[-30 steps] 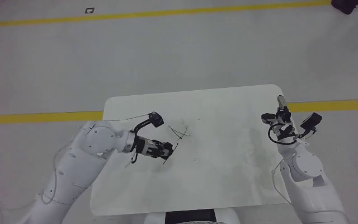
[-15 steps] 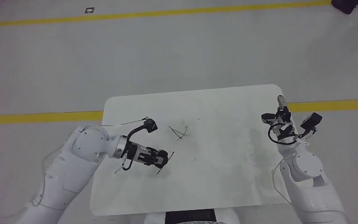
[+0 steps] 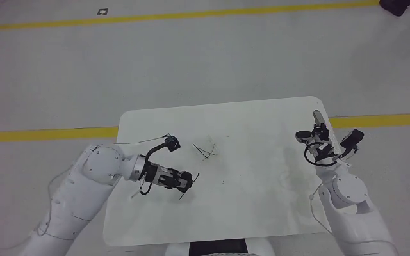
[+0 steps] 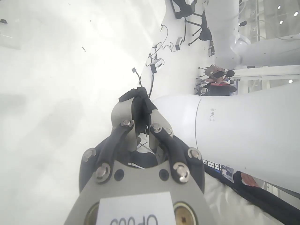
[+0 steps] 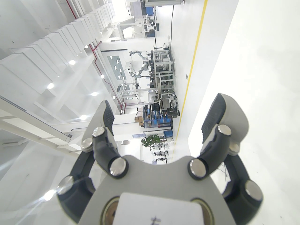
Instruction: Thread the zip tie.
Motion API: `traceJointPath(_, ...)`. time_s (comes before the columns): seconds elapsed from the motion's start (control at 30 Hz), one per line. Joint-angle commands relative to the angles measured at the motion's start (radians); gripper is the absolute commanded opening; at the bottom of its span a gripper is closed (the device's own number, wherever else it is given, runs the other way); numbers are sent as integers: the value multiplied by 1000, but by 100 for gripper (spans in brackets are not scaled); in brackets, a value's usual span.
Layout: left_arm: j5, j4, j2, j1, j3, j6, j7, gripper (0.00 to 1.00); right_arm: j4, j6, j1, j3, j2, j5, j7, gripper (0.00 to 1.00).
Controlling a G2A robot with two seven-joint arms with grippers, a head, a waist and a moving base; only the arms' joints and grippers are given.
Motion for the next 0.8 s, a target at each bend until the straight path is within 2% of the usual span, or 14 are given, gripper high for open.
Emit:
traceJointPath(0.0,0,0,0,0,0,0,0,0,11,-6,5,-29,-1,-30,46,100)
traceJointPath(0.23,0,0,0,0,0,0,0,0,38,-5,46,-132,-9,-118,110,100)
traceJointPath(0.3,0,0,0,0,0,0,0,0,33,-23,53,-158,-13,-130,123,100)
traceJointPath(0.63,0,0,0,0,0,0,0,0,31,-30,54,-161,-13,-131,126,100)
traceJointPath(0.77,0,0,0,0,0,0,0,0,42,-23,65,-194,-13,-165,192,100)
